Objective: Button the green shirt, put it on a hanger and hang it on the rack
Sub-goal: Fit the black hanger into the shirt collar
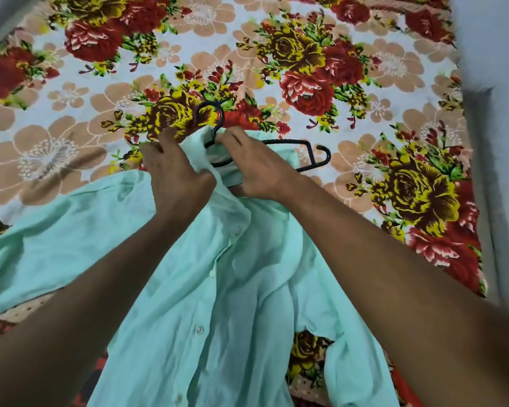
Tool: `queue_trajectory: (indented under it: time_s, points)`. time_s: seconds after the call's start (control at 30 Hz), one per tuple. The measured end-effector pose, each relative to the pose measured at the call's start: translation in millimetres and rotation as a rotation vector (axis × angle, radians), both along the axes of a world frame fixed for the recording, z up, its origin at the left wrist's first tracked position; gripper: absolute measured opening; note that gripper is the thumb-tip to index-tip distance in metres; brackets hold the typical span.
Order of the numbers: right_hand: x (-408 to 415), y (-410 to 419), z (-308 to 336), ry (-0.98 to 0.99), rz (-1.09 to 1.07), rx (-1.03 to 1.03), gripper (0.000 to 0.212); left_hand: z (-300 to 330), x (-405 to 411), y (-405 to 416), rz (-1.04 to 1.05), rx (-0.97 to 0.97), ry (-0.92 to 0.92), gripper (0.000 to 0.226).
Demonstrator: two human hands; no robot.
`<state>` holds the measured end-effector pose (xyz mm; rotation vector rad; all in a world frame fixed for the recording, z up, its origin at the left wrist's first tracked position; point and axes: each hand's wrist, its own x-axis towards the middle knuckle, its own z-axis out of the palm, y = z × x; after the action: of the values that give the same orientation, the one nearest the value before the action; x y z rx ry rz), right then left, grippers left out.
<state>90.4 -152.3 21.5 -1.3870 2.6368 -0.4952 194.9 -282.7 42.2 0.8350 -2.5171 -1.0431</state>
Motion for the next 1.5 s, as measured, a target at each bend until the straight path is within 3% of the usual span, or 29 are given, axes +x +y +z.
queue_trajectory:
  time_s: [0.13, 0.2, 0.33, 0.43, 0.53, 0.63, 0.77, 0.87, 0.97, 1.03, 1.13, 1.23, 1.33, 1.4, 1.5]
  points:
    - [6, 9, -14, -0.093, -0.078, -0.057, 0.086, -7, -7, 11, -0.201, -0.439, -0.008, 0.06]
    - [13, 23, -14, -0.104, -0.197, -0.155, 0.071, -19, -15, 10, -0.373, -0.586, -0.031, 0.05]
    - [43, 59, -29, 0.09, -0.627, -0.446, 0.021, -34, -38, 6, -0.724, -0.529, -0.173, 0.051]
    - [63, 77, -40, -0.026, -0.771, -0.365, 0.03, -39, -54, 7, -0.917, -0.554, -0.25, 0.058]
    - [71, 86, -47, -0.183, -0.76, -0.148, 0.055, -37, -65, 6, -0.974, -0.587, -0.304, 0.039]
    - [71, 93, -49, -0.191, -0.801, -0.197, 0.032, -34, -68, 3, -1.008, -0.615, -0.303, 0.019]
    - [66, 94, -42, -0.259, -0.925, -0.347, 0.013, -24, -69, -2, -1.027, -0.61, -0.315, 0.015]
    - [65, 89, -33, -0.312, -1.004, -0.393, 0.022, -10, -73, -5, -1.01, -0.564, -0.331, 0.015]
    - [61, 78, -18, -0.552, -1.22, -0.501, 0.034, -3, -78, -7, -1.007, -0.467, -0.415, 0.019]
    - [56, 70, -16, -0.653, -1.244, -0.42, 0.062, 2, -80, -7, -1.007, -0.394, -0.447, 0.022]
    - [45, 54, -17, -0.646, -1.275, -0.267, 0.099, 9, -81, -9, -0.988, -0.331, -0.437, 0.014]
    - [40, 40, -24, -0.538, -1.301, -0.13, 0.112, 10, -80, -15, -0.978, -0.281, -0.389, 0.024]
    - [37, 38, -28, -0.473, -1.31, -0.107, 0.093, 7, -76, -16, -0.972, -0.313, -0.357, 0.047]
    - [36, 40, -29, -0.471, -1.333, -0.158, 0.065, 6, -76, -18, -0.961, -0.339, -0.345, 0.065]
    - [35, 48, -31, -0.497, -1.431, -0.45, 0.027, 9, -76, -19, -0.953, -0.338, -0.316, 0.087]
